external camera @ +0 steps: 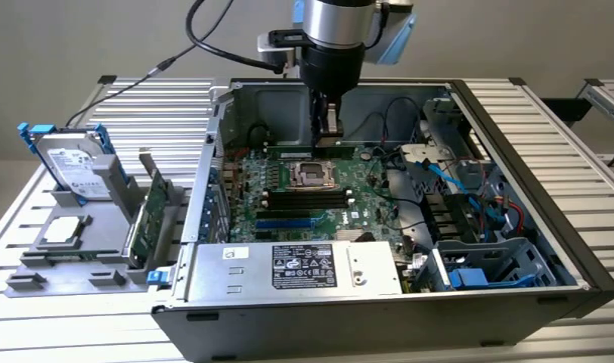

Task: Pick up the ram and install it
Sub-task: 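Insert the ram into the slot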

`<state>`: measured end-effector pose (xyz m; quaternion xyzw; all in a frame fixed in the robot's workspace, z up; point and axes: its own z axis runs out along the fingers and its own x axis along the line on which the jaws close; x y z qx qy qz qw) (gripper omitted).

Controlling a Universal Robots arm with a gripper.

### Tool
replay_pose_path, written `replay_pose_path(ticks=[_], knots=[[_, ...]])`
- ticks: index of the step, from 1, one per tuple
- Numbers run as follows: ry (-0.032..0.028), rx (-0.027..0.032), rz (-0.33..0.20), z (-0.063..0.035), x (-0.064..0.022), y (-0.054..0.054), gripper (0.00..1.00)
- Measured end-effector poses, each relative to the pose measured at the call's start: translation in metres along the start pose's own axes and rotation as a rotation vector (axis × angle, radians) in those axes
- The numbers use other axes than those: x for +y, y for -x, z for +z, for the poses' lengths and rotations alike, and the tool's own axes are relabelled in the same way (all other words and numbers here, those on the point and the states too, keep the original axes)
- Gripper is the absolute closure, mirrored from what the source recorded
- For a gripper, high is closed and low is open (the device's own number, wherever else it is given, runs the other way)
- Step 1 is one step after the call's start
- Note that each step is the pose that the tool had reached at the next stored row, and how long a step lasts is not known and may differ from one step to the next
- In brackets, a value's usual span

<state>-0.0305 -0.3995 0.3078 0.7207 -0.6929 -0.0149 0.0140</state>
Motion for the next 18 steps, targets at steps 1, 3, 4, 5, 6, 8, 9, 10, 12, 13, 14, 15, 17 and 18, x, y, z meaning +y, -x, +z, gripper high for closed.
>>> replay_pose_path(ticks=[1,3,4,5,6,8,9,10,12,13,14,15,17,18], knots=[[-0.0005,0.0,-0.001,0.0018,0.0,0.0,0.86],[-0.0009,0.0,-0.002,0.0053,-0.0002,0.0,0.86],[-0.0009,0.0002,-0.002,0.0072,-0.0003,0.0,0.86],[-0.001,0.0002,-0.003,0.0091,-0.0003,0.0,0.86],[-0.0011,0.0003,-0.004,0.0109,-0.0004,0.0,0.86],[-0.0017,0.0002,-0.006,0.0145,-0.0005,0.0,0.86],[-0.0019,0.0003,-0.007,0.0163,-0.0006,0.0,0.86],[-0.0021,0.0004,-0.007,0.0181,-0.0007,0.0,0.86],[-0.0024,0.0005,-0.008,0.0218,-0.0008,0.0,0.86],[-0.0025,0.0004,-0.009,0.0236,-0.0009,0.0,0.86],[-0.0026,0.0004,-0.009,0.0254,-0.001,0.0,0.86],[-0.0028,0.0005,-0.01,0.0272,-0.0011,0.0,0.86],[-0.0035,0.0005,-0.01,0.0308,-0.0012,0.0,0.86],[-0.0038,0.0005,-0.01,0.0326,-0.0013,0.0,0.86]])
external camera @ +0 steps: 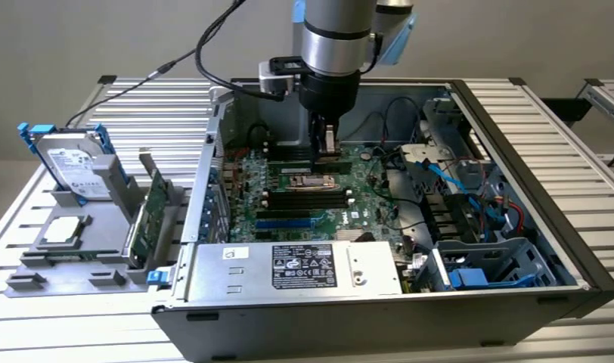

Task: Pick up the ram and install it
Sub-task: 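Insert the ram into the slot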

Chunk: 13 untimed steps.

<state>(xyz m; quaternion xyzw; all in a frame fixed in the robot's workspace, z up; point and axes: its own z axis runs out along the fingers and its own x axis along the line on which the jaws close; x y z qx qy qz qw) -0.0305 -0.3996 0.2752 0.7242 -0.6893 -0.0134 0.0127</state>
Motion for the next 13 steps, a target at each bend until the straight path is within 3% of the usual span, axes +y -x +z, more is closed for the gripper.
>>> replay_pose_path(ticks=[13], knots=[[-0.003,0.002,0.0,0.0211,-0.0004,-0.005,0.86]])
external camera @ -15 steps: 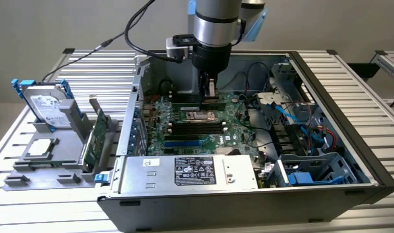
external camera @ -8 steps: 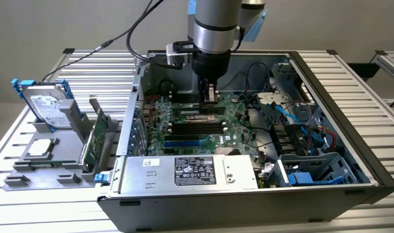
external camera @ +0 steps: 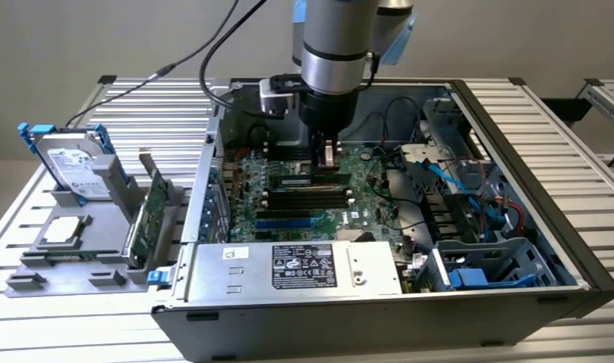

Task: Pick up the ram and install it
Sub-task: 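Insert the ram into the slot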

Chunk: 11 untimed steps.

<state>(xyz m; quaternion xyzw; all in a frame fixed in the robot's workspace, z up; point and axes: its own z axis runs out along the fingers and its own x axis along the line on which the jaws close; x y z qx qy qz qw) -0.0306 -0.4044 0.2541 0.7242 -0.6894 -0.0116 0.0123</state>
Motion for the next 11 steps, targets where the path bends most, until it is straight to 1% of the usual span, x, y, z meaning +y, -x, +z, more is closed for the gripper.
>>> replay_pose_path(ticks=[4,7,9,11], knots=[[-0.0009,0.0008,0.0,0.0066,0.0,-0.002,0.86],[-0.0009,0.0026,0.0,0.0121,0.0,-0.002,0.86],[-0.0009,0.0053,0.0,0.0151,0.0003,-0.002,0.86],[-0.0005,0.0108,0.0,0.0176,0.0005,-0.002,0.86]])
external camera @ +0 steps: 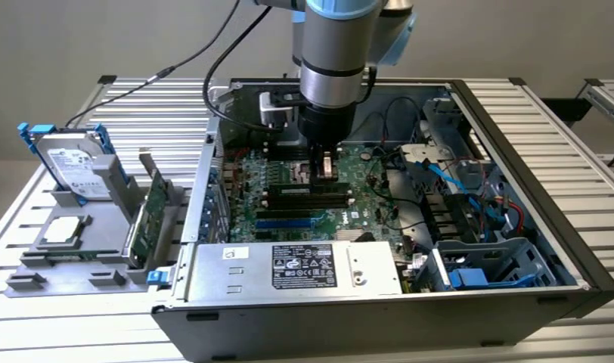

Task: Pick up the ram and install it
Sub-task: 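Insert the ram into the slot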

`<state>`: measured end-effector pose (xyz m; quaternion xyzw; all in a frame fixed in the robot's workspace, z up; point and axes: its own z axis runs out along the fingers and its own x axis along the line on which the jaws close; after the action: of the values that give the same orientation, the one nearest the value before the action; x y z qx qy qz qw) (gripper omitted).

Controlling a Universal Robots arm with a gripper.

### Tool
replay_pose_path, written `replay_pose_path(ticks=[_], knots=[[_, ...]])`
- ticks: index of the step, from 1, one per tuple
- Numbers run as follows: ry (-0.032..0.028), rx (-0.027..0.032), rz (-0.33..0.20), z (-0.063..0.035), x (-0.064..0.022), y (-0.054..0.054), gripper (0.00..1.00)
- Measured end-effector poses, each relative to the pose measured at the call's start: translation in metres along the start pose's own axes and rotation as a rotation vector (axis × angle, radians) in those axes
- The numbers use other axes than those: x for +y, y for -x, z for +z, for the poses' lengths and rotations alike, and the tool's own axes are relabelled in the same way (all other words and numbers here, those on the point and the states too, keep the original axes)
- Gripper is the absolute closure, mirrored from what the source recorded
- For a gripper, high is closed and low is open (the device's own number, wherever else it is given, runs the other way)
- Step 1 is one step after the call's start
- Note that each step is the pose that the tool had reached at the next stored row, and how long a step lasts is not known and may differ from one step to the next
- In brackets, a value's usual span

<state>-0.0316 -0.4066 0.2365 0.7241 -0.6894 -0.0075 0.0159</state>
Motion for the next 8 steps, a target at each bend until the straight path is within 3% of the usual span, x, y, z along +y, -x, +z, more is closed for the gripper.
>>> replay_pose_path(ticks=[3,8], knots=[[0.0005,0.0098,0.0,0.0027,-0.0001,0.0,0.86],[0.003,0.0107,0.003,0.0035,0.0,0.0,0.86]])
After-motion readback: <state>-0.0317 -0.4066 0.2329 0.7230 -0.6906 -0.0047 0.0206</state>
